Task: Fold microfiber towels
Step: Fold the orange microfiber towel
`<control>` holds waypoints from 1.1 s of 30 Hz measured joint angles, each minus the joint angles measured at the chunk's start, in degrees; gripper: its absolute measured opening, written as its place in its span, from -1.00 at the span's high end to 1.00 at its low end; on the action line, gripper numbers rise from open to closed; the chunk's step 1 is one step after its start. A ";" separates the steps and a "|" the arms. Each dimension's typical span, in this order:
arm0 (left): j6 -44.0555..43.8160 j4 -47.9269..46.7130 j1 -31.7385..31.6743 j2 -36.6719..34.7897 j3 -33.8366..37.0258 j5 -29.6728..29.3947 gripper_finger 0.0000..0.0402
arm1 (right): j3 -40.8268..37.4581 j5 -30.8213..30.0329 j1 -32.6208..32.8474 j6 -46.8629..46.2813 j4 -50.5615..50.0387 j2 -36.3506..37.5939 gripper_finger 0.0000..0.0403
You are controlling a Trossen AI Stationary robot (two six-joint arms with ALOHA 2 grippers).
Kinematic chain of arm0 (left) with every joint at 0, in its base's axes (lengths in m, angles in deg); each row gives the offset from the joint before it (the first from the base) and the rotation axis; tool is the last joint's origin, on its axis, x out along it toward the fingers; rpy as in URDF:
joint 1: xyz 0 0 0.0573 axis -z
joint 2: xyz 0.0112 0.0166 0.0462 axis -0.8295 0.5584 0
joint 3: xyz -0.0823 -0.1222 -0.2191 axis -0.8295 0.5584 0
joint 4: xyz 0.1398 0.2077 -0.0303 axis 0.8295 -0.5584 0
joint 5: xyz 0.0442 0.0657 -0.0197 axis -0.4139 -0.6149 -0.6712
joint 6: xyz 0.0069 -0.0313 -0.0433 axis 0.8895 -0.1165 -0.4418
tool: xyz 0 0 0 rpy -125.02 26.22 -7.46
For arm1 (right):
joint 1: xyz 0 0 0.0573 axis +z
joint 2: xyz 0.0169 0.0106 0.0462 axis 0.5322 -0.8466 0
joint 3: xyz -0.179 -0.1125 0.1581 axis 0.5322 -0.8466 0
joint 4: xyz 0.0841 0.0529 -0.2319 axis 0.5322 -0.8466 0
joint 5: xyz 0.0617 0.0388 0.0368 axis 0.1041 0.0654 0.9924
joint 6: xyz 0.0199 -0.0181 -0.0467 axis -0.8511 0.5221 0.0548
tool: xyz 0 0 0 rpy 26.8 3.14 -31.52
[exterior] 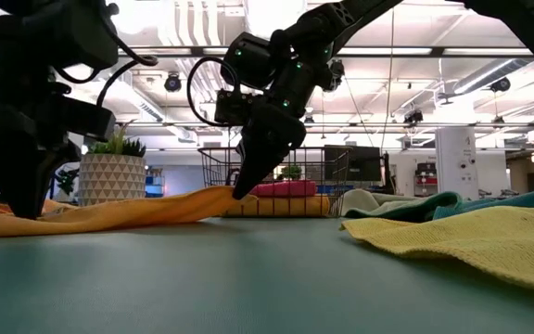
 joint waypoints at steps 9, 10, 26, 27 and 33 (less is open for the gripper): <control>-0.06 0.00 0.02 -0.72 -0.81 3.85 1.00 | 0.00 -0.08 0.00 0.04 -0.02 -0.02 0.96; -0.08 -0.02 0.02 -1.16 -1.04 4.34 1.00 | 0.00 -0.23 0.00 0.12 0.00 -0.02 0.96; -0.07 -9.87 0.11 -7.77 -13.43 8.53 1.00 | -0.09 -0.72 0.02 -1.45 -3.57 10.86 0.96; 0.03 -10.95 0.12 -7.84 -14.90 8.32 1.00 | -0.09 -0.75 0.02 -2.12 -4.09 11.73 0.96; 3.05 -20.28 0.13 -7.45 -24.28 3.95 1.00 | -0.07 -1.77 0.89 -6.45 -8.21 16.83 0.96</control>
